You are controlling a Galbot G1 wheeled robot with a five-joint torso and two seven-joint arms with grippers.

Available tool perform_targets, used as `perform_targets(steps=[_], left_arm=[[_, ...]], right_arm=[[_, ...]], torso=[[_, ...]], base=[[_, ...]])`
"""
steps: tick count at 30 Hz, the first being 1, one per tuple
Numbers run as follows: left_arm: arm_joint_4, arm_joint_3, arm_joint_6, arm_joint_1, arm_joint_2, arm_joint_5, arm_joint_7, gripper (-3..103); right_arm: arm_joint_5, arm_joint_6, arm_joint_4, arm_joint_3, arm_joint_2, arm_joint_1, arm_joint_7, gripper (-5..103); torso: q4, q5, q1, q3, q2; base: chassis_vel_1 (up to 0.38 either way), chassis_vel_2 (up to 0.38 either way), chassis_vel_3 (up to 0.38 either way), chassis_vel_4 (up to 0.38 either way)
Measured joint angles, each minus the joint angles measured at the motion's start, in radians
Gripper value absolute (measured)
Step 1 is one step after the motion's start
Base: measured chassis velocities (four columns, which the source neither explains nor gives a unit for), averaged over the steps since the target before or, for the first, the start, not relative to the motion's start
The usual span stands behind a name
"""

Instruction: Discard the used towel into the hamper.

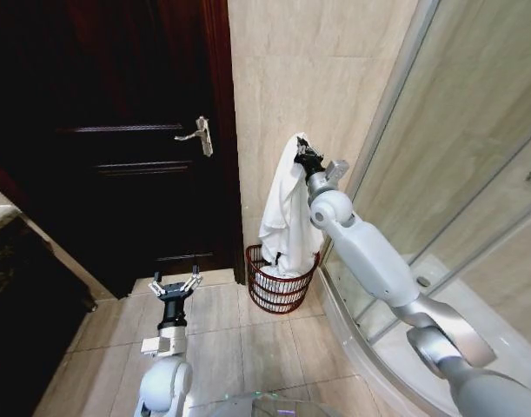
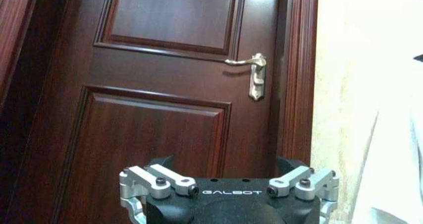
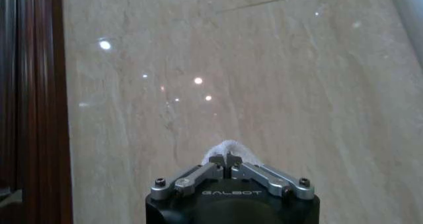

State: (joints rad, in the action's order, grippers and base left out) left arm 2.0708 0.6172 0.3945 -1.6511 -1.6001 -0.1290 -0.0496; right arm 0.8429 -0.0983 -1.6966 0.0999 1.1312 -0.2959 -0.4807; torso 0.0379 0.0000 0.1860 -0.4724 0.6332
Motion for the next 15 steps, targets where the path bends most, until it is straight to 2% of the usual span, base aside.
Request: perform_targets(steps=[15], left_arm=[[0.019,-0.014,0.004,-0.017,-0.008,0.045,-0.002,100]], right_arm=[[0.032,-0.017,-0.048,-0.033,-0.040,-0.027,-0.006,2]], torso=[[0.0001,-0.0001,-0.027,0.036,-0.062]], base=[[0.000,0.000,0.000,0.000]])
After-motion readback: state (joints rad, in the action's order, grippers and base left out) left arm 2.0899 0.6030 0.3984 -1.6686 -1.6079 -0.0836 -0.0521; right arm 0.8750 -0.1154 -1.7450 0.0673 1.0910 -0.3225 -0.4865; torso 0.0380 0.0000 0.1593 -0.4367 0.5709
